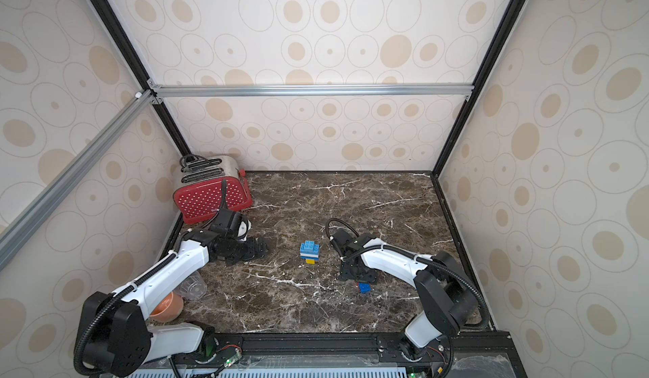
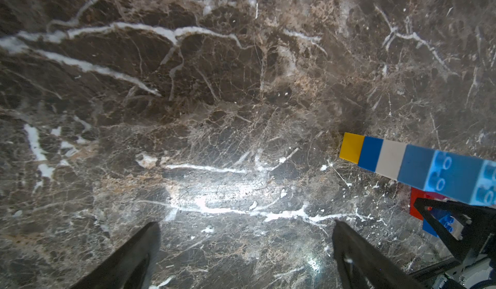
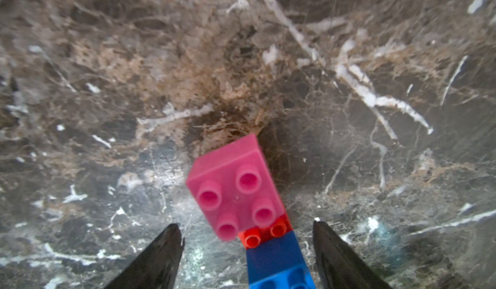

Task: Assemble a carrot with lego
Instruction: Pick up the lego brick from the center of the board.

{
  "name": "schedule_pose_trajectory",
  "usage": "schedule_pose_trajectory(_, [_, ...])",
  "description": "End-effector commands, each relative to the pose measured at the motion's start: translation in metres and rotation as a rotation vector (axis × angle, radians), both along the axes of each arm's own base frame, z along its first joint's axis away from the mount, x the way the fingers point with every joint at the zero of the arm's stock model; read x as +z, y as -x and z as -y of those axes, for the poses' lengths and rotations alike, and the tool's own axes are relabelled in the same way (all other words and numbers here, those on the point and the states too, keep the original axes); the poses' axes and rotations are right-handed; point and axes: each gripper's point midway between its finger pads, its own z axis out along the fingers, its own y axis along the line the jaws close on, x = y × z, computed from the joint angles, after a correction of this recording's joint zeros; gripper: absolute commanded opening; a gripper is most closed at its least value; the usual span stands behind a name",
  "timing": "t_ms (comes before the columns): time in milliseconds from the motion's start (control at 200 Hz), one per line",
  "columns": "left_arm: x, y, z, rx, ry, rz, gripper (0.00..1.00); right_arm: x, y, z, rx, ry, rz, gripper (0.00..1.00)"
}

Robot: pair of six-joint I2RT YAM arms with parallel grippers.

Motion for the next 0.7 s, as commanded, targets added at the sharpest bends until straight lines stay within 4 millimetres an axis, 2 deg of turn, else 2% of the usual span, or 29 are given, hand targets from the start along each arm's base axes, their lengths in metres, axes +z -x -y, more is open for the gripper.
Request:
schedule_pose_trajectory(0, [0.002,-0.006,-0.003,0.023,-0.002,0.011,0.99,-0.001,-0.002,-0.001,-0.037,-0.068,0.015,0.79])
schedule_pose_trajectory(426, [0.001,-0.005,-0.003,0.034,0.002,0.011,0.99,-0.012,-0.009,-0.017,0.02,-0.111,-0.028,0.69])
schedule_pose_trajectory(526, [0.001,-0.005,-0.003,0.037,0.003,0.01,0.99,-0.012,-0.01,-0.015,0.015,-0.099,-0.025,0.67])
schedule_pose_trajectory(691, [0.0,-0.005,-0.003,0.04,0.004,0.007,0.99,-0.008,-0.018,-0.009,0.004,-0.059,0.013,0.58])
